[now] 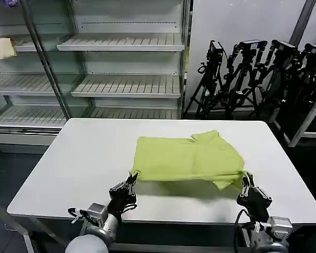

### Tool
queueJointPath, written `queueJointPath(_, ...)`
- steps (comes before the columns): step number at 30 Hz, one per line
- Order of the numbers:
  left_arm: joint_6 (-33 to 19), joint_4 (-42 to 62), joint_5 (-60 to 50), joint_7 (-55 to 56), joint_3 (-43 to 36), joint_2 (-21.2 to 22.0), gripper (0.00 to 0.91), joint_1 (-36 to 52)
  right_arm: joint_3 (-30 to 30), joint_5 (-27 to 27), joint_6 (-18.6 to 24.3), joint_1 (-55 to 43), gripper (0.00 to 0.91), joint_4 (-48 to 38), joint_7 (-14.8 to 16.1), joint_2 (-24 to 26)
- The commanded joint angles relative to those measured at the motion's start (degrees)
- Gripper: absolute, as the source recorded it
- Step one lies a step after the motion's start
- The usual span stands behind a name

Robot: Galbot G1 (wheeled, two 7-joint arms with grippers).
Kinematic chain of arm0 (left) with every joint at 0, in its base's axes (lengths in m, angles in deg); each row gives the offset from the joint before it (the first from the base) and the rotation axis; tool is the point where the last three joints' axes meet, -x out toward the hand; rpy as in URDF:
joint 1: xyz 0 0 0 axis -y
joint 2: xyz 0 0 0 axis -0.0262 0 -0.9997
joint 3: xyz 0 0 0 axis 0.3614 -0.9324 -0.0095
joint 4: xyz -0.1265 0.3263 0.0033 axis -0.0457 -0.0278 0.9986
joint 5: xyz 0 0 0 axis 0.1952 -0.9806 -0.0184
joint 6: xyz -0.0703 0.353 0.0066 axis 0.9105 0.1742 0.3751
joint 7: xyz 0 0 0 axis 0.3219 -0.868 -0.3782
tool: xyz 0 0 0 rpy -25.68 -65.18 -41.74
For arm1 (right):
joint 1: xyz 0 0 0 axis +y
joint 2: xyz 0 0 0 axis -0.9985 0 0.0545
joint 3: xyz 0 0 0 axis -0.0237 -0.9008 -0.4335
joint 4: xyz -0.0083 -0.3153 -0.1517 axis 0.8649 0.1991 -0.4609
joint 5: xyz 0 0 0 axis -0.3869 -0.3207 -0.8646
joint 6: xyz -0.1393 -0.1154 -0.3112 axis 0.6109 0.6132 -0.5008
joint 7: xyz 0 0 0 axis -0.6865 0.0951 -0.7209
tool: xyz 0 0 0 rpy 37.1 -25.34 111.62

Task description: Fold and organize the clothes.

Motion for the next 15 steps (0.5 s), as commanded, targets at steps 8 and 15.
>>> queueJointPath(8,-1.2,13.3,-2.3,-0.5,-4.4,1.8,0.03,11.4,-1.7,2.0,-1.2,-14.5,0.0,-14.9,0.0,4.7)
queueJointPath(15,-1.4,16.7,-6.1,-0.9,-5.5,2.9,0.02,13.0,-3.6,-0.1,-1.5,-15.1,0.0,-18.4,0.0,3.2)
